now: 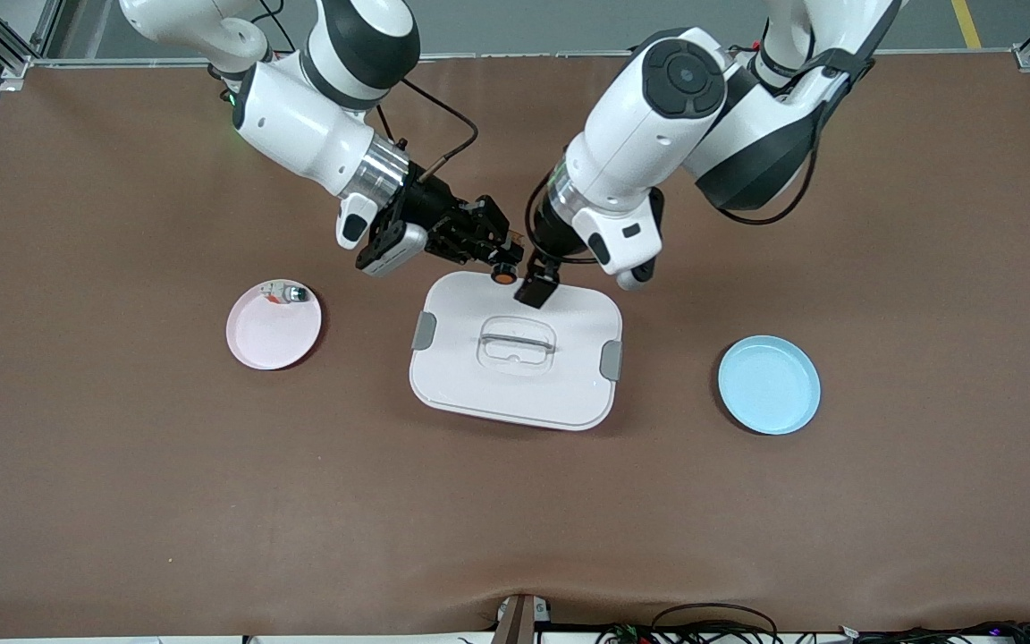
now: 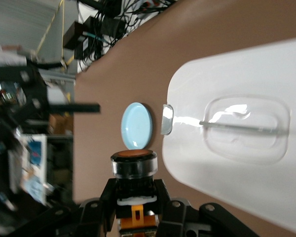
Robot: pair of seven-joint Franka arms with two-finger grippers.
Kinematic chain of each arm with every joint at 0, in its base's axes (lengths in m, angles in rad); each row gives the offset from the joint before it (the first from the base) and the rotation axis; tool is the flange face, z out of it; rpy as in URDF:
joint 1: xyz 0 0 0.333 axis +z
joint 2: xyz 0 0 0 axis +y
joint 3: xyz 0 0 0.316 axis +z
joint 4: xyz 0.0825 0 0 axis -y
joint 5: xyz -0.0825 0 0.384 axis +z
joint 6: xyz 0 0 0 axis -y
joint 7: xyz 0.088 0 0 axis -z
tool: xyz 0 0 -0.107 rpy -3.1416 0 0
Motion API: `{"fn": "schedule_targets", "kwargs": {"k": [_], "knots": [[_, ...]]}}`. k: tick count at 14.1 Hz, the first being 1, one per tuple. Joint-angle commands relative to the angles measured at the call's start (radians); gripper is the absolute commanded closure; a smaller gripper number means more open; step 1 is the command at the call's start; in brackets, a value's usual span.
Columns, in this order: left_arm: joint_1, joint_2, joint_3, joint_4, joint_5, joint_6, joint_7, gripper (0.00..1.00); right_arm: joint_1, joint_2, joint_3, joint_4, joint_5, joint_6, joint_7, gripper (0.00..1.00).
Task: Transfer orange switch to right arm and place
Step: 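Grasp the switch with the right gripper while the left gripper opens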
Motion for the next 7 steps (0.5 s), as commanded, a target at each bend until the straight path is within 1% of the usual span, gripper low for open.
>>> {"fn": "schedule_targets", "kwargs": {"k": [1, 2, 3, 5, 7], "knots": [[0.059, -0.046, 0.004, -0.001, 0.038, -0.074, 0.204, 0.00, -0.017, 0.027, -0.006, 0.014, -0.084, -0.030, -0.154, 1.00], [0.078, -0.051, 0.006, -0.001, 0.047, -0.134, 0.325, 0.00, -0.018, 0.032, -0.006, 0.009, -0.130, -0.038, -0.177, 1.00], [0.099, -0.061, 0.006, -0.001, 0.083, -0.199, 0.437, 0.00, -0.029, 0.034, -0.006, 0.002, -0.200, -0.044, -0.188, 1.00], [0.145, -0.080, 0.004, -0.003, 0.160, -0.309, 0.615, 0.00, -0.061, 0.035, -0.007, 0.005, -0.398, -0.122, -0.192, 1.00], [0.212, -0.094, 0.003, -0.003, 0.167, -0.376, 0.758, 0.00, -0.118, 0.032, -0.006, 0.016, -0.596, -0.246, -0.226, 1.00]]}}
